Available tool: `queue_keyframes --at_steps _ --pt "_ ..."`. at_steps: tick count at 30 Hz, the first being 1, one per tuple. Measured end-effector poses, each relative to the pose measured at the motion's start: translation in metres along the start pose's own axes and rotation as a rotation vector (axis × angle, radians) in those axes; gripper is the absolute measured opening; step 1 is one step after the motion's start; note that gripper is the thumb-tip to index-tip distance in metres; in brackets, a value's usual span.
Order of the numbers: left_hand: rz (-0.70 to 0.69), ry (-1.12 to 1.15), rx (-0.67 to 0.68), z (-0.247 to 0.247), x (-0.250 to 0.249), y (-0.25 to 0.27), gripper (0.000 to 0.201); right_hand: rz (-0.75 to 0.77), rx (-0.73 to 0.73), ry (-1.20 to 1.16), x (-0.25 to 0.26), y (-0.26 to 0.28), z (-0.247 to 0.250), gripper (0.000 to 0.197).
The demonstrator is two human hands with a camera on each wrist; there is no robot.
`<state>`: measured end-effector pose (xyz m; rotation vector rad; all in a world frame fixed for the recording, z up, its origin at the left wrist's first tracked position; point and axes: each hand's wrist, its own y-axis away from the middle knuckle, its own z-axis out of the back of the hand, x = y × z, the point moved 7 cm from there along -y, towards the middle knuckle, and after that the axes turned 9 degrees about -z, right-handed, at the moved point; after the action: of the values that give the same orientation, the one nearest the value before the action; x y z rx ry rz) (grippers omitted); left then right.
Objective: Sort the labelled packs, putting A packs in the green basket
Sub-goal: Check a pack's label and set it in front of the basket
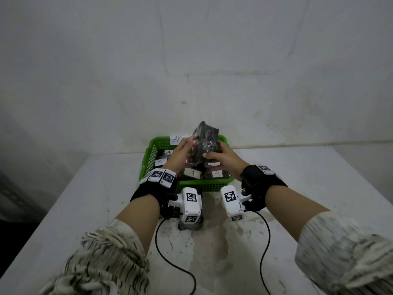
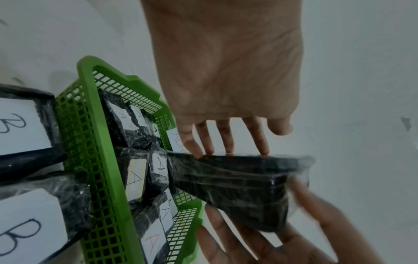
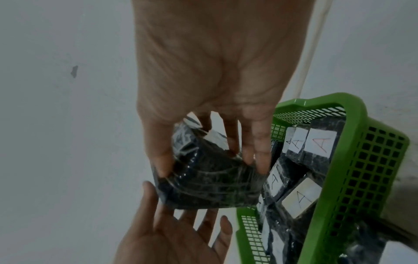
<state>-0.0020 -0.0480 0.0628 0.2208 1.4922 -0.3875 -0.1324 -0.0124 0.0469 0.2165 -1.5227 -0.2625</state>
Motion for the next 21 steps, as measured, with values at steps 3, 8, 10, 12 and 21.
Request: queue_keyframes --at_steps 3,8,10,12,21 --pt "-0.095 -0.101 0.01 0.004 -0.007 0.001 0.04 -0.01 0.02 -0.093 0.001 0.005 0.0 0.058" --pt "-0.143 -0.183 -0.034 0.015 -0.003 0.003 0.022 -0.132 -0.027 -0.248 -0.013 0.01 0.008 0.055" --pt "-0.16 -0.305 -0.174 0.034 0.004 0.004 0.025 -0.147 0.046 -0.315 -0.017 0.016 0.002 0.032" --pt "-0.097 -0.466 -0.292 0.053 0.012 0.013 0.042 -0.173 0.113 -0.385 -0.025 0.018 -0.007 0.024" --pt "0.196 0.042 -0.368 0.122 0.068 0.084 0.052 -0.386 0.268 -0.123 -0.081 0.027 -0.051 0.016"
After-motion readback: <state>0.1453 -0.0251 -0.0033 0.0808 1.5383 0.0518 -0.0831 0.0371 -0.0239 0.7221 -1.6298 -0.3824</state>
